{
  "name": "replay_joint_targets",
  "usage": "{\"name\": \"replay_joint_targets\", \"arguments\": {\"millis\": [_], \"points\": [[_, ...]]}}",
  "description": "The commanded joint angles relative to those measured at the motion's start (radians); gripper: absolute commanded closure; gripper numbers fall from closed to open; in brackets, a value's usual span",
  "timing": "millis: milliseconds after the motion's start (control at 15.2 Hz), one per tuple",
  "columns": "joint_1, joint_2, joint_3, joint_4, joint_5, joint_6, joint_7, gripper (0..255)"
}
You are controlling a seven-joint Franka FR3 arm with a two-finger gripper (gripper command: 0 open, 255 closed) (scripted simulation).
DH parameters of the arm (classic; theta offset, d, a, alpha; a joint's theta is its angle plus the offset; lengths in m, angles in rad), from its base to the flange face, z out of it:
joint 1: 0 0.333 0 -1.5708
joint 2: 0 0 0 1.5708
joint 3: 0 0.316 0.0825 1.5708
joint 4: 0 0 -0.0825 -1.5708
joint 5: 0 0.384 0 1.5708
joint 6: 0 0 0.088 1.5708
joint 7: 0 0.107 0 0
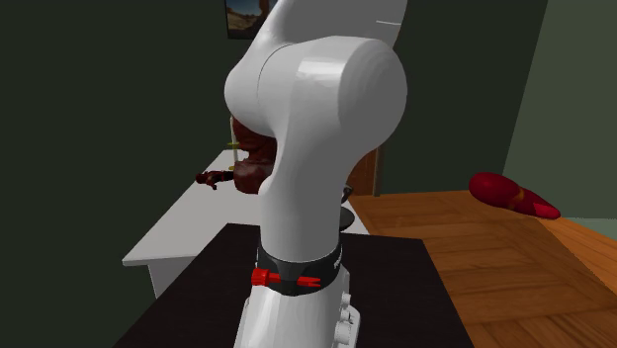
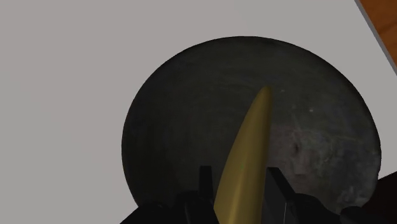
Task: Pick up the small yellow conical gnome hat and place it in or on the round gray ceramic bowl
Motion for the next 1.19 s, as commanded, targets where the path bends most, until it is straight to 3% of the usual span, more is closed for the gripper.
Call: {"name": "replay_joint_targets", "arguments": {"millis": [0,528,594,924,1122], "points": [[0.023,0.026,-0.027,0.009,-0.021,0.019,0.013,255],[0.023,0.026,-0.028,0.009,-0.021,0.019,0.013,255],[0.023,0.026,-0.028,0.009,-0.021,0.019,0.013,0],[0.023,0.026,-0.028,0.009,-0.021,0.019,0.013,0],[-0.080,-0.076,0.088,-0.013,0.069,-0.067,-0.053,0]]}}
